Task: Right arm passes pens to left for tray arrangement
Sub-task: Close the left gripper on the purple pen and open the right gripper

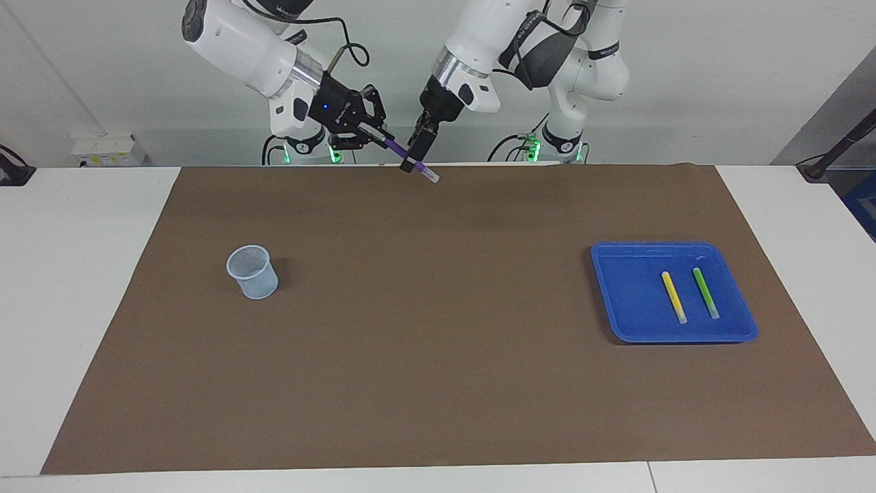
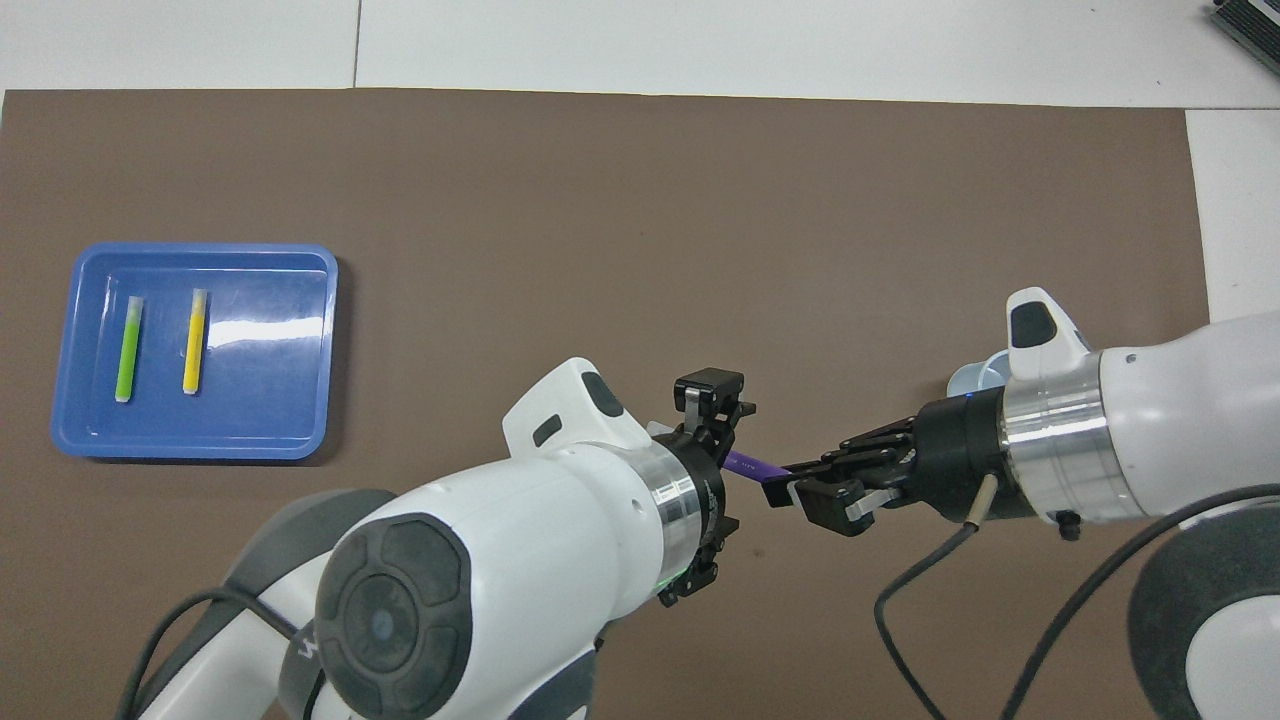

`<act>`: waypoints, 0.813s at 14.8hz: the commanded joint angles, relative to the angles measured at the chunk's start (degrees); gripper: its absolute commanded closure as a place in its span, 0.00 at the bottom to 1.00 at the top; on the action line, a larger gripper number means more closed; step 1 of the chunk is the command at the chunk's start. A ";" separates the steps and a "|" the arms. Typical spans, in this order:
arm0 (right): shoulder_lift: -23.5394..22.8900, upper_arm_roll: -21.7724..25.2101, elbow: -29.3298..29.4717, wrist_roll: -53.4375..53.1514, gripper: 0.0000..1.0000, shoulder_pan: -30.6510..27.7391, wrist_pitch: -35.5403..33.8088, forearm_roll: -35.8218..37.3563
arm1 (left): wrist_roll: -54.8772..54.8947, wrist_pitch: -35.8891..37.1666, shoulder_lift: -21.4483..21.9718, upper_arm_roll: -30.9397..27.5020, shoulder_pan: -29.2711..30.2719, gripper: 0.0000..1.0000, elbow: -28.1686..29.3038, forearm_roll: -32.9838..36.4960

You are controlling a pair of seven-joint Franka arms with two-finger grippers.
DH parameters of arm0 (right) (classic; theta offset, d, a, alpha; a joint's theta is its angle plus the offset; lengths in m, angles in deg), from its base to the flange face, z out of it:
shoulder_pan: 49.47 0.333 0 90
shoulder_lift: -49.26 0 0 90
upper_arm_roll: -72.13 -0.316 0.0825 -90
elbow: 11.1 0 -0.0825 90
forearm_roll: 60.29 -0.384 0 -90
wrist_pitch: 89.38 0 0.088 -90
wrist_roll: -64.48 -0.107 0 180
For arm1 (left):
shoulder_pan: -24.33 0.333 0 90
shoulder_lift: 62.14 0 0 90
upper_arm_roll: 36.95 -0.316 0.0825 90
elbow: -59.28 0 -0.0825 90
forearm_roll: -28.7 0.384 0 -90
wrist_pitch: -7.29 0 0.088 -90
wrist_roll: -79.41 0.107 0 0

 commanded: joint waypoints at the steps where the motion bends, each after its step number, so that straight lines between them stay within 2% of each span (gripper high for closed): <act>1: 0.78 -0.14 -0.59 1.36 1.00 -0.11 0.87 -1.53 | -1.16 -0.47 -0.28 0.36 -0.88 0.16 -0.45 0.37; 3: 0.78 -0.14 -0.59 1.36 1.00 -0.11 0.96 -1.44 | -0.72 0.32 -0.28 0.28 -0.79 0.19 -0.45 0.37; 8: 0.78 -0.14 -0.59 1.71 1.00 -0.11 0.96 -1.53 | 0.42 5.68 -0.01 0.01 -0.17 0.20 -0.88 2.75; 12: 0.69 -0.14 -0.59 1.71 1.00 -0.11 0.96 -1.53 | 1.65 9.37 -0.36 -0.25 0.35 0.24 -3.52 2.75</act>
